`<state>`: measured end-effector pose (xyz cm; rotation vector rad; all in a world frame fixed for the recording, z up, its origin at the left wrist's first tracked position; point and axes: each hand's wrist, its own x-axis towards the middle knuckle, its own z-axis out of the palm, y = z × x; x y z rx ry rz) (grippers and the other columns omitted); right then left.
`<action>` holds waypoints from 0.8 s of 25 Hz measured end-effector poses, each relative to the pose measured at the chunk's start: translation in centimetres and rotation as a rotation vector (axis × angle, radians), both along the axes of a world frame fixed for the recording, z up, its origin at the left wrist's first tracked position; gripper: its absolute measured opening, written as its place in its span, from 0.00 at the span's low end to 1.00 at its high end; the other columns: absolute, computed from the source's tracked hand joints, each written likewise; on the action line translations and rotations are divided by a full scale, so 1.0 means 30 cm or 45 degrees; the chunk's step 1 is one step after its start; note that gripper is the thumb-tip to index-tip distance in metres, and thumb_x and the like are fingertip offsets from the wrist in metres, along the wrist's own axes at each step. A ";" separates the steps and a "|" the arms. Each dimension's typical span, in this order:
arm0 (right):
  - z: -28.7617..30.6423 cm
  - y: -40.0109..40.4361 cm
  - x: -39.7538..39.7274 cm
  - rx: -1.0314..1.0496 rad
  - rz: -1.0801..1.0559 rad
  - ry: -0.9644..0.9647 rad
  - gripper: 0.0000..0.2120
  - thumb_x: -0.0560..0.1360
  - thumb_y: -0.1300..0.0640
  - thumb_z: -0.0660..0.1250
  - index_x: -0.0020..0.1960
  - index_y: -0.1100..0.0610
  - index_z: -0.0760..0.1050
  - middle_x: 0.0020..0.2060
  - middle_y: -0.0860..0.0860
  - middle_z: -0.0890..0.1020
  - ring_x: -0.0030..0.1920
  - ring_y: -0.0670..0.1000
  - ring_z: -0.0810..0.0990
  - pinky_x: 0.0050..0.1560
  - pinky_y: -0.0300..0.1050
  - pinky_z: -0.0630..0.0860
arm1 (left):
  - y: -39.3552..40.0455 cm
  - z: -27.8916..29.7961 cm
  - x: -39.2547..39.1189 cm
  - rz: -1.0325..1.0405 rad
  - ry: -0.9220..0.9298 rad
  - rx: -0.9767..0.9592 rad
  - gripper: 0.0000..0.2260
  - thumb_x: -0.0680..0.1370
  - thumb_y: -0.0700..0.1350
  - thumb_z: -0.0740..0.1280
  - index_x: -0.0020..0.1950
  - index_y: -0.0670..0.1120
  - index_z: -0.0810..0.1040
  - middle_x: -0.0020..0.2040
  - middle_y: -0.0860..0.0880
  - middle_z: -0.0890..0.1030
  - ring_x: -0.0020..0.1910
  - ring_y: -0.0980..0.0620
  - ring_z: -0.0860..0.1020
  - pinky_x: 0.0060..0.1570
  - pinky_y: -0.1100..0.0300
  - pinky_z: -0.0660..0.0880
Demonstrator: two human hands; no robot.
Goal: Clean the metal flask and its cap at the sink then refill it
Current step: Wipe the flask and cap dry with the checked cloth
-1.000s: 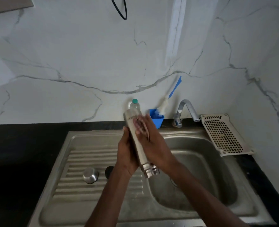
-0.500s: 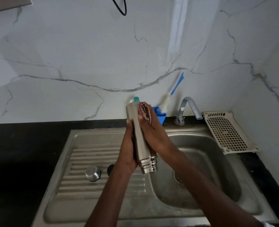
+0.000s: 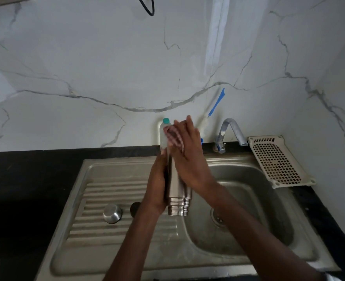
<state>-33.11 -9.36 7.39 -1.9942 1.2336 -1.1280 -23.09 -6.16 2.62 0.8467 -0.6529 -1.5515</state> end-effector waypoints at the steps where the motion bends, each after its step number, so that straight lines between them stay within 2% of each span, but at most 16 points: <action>1: 0.016 -0.032 0.004 0.163 -0.022 -0.190 0.23 0.85 0.49 0.59 0.79 0.41 0.60 0.79 0.34 0.54 0.82 0.42 0.48 0.82 0.54 0.52 | 0.001 0.009 -0.005 0.016 0.031 0.042 0.25 0.87 0.59 0.58 0.78 0.45 0.72 0.74 0.39 0.76 0.74 0.40 0.75 0.73 0.44 0.70; 3: 0.019 -0.021 -0.003 0.496 0.064 -0.471 0.21 0.85 0.45 0.60 0.76 0.39 0.63 0.75 0.38 0.68 0.75 0.40 0.68 0.76 0.48 0.69 | 0.007 0.037 0.004 0.066 0.072 0.064 0.28 0.85 0.61 0.60 0.76 0.43 0.74 0.72 0.37 0.77 0.72 0.39 0.76 0.72 0.42 0.72; 4: 0.014 0.031 -0.005 0.590 0.134 -0.492 0.21 0.84 0.44 0.61 0.77 0.40 0.64 0.71 0.40 0.74 0.68 0.37 0.75 0.70 0.43 0.74 | 0.006 0.049 0.019 0.088 0.106 0.078 0.28 0.85 0.62 0.61 0.75 0.42 0.75 0.70 0.36 0.79 0.70 0.39 0.78 0.70 0.43 0.74; 5: 0.001 0.093 -0.014 0.616 0.182 -0.482 0.24 0.84 0.44 0.61 0.78 0.42 0.63 0.70 0.40 0.76 0.64 0.34 0.77 0.68 0.40 0.75 | 0.007 0.065 0.035 0.075 0.143 0.095 0.29 0.85 0.62 0.60 0.73 0.40 0.77 0.66 0.36 0.81 0.65 0.40 0.81 0.66 0.46 0.78; 6: -0.016 0.162 -0.030 0.575 0.222 -0.440 0.26 0.84 0.45 0.61 0.80 0.45 0.61 0.72 0.39 0.74 0.67 0.32 0.74 0.72 0.40 0.71 | 0.005 0.074 0.052 0.067 0.179 0.107 0.29 0.84 0.62 0.60 0.70 0.38 0.78 0.60 0.37 0.84 0.58 0.41 0.84 0.59 0.48 0.82; 8: -0.062 0.286 -0.059 0.386 0.363 -0.310 0.28 0.85 0.50 0.61 0.82 0.48 0.57 0.78 0.37 0.64 0.76 0.35 0.63 0.79 0.43 0.61 | -0.009 0.051 0.095 0.100 0.207 0.145 0.31 0.83 0.62 0.62 0.70 0.36 0.76 0.51 0.39 0.83 0.49 0.42 0.83 0.51 0.50 0.83; 10: -0.072 0.309 -0.070 0.188 0.415 -0.091 0.27 0.85 0.53 0.61 0.82 0.50 0.58 0.82 0.39 0.53 0.81 0.39 0.53 0.81 0.47 0.57 | 0.002 0.034 0.113 0.092 0.170 0.138 0.32 0.83 0.60 0.64 0.75 0.34 0.71 0.53 0.38 0.81 0.50 0.42 0.82 0.51 0.50 0.83; 11: -0.062 0.277 -0.067 0.061 0.372 0.037 0.26 0.85 0.53 0.61 0.82 0.51 0.60 0.83 0.40 0.48 0.82 0.40 0.49 0.82 0.48 0.54 | 0.016 0.034 0.106 0.077 0.140 0.123 0.30 0.84 0.58 0.63 0.74 0.34 0.72 0.54 0.39 0.82 0.51 0.43 0.83 0.51 0.52 0.83; 13: -0.031 0.168 -0.036 -0.236 0.241 0.221 0.25 0.85 0.50 0.59 0.81 0.52 0.62 0.82 0.40 0.46 0.82 0.44 0.43 0.83 0.52 0.48 | 0.031 0.017 0.081 0.065 0.067 0.111 0.20 0.86 0.52 0.58 0.64 0.38 0.81 0.53 0.43 0.86 0.50 0.48 0.86 0.48 0.58 0.82; 14: -0.010 0.110 -0.010 -0.238 0.170 0.183 0.24 0.85 0.49 0.58 0.80 0.49 0.62 0.82 0.38 0.46 0.83 0.47 0.42 0.83 0.56 0.47 | 0.032 0.016 0.063 0.045 0.041 0.129 0.19 0.87 0.51 0.56 0.60 0.41 0.83 0.53 0.43 0.86 0.49 0.49 0.86 0.47 0.58 0.82; 16: 0.038 0.007 0.015 0.072 0.074 -0.140 0.21 0.86 0.49 0.58 0.77 0.40 0.60 0.77 0.27 0.52 0.83 0.49 0.47 0.82 0.56 0.51 | 0.034 0.031 0.023 0.023 0.066 0.159 0.21 0.87 0.53 0.56 0.63 0.43 0.83 0.59 0.40 0.84 0.54 0.46 0.85 0.51 0.54 0.82; 17: 0.054 -0.019 0.019 0.292 0.071 -0.343 0.21 0.86 0.50 0.59 0.76 0.39 0.60 0.76 0.27 0.57 0.82 0.48 0.52 0.82 0.52 0.55 | 0.032 0.047 0.010 0.069 0.056 0.165 0.22 0.87 0.56 0.55 0.67 0.44 0.81 0.63 0.40 0.83 0.59 0.45 0.84 0.57 0.51 0.81; 18: 0.053 -0.019 0.019 0.470 0.097 -0.483 0.22 0.86 0.49 0.60 0.78 0.41 0.60 0.76 0.33 0.63 0.80 0.46 0.60 0.79 0.46 0.61 | 0.030 0.062 0.007 0.089 0.068 0.148 0.25 0.87 0.59 0.54 0.71 0.44 0.79 0.66 0.41 0.82 0.64 0.44 0.82 0.63 0.49 0.79; 20: 0.027 0.042 0.000 0.655 0.193 -0.497 0.24 0.85 0.46 0.60 0.79 0.43 0.61 0.73 0.43 0.72 0.72 0.42 0.72 0.70 0.37 0.71 | 0.029 0.096 0.013 0.142 0.092 0.128 0.28 0.86 0.62 0.56 0.72 0.42 0.78 0.67 0.39 0.82 0.66 0.42 0.82 0.66 0.47 0.78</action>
